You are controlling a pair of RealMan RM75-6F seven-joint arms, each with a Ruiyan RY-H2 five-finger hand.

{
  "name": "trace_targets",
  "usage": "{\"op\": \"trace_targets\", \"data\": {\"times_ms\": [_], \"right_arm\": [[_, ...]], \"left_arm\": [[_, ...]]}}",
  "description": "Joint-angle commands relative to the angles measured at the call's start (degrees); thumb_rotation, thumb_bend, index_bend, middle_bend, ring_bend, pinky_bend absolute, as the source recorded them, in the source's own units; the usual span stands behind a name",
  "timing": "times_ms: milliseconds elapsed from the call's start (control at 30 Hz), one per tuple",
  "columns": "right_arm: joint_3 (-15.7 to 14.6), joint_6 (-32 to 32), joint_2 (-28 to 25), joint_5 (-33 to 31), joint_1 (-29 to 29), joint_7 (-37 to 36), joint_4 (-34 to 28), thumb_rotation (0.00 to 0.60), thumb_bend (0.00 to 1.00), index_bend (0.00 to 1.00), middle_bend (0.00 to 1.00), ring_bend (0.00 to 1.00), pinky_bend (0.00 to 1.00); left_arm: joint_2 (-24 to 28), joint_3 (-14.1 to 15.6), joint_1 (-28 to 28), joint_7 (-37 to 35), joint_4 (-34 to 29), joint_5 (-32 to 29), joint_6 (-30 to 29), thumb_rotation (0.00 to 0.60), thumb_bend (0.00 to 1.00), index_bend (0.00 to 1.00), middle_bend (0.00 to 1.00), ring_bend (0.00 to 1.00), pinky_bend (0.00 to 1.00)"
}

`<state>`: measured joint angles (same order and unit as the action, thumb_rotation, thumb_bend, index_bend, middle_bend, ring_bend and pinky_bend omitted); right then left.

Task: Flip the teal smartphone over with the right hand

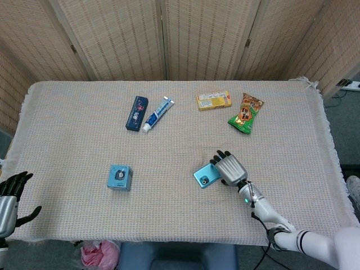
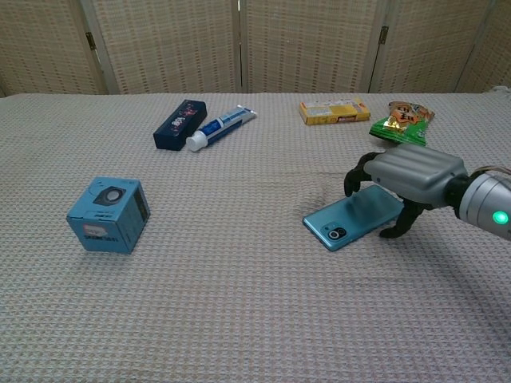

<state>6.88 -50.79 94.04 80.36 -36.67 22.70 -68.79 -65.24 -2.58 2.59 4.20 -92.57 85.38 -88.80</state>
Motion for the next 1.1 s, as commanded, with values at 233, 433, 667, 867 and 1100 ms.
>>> {"op": "trace_targets", "data": {"times_ms": [233,433,667,867,1100], "right_arm": [[-0.52,0.97,1.52,-0.67,-1.54,0.01,2.21,0.6,0.08,0.31,0.33,0.14,0.28],[-1.12,1.52,2.05,-0.89,-2.26,-0.16,3.34,0.6,0.11,0.32,0.35,0.14,0.28],[-1.55,2.94,2.17,-1.28,-3.38,-0.35,4.14,0.6,0.22,0.32,0.37,0.15,0.28],[-1.65,4.51,0.39,-2.03,-4.29,-0.53,2.19,0.6,0.37,0.33,0.37,0.16,0.28],[-1.14,7.02,-2.84,-4.58,-5.58,0.94,-1.52,0.6,0.47,0.34,0.38,0.17,0.28]], "left_arm": [[-0.15,-0.06,-0.21,-0.61,0.7,-0.27,0.04,0.6,0.21,0.16,0.15,0.14,0.19],[-0.25,-0.09,-0.29,-0.81,1.07,-0.32,0.08,0.6,0.21,0.16,0.15,0.14,0.19],[-0.19,-0.21,-0.38,-0.76,1.11,-0.39,-0.04,0.6,0.21,0.16,0.15,0.14,0.19],[0.04,-0.29,-0.57,-0.73,1.04,-0.47,-0.27,0.6,0.21,0.16,0.15,0.14,0.19],[0.04,-0.4,-0.51,-0.56,1.02,-0.38,-0.25,0.6,0.21,0.16,0.15,0.14,0.19]]}}
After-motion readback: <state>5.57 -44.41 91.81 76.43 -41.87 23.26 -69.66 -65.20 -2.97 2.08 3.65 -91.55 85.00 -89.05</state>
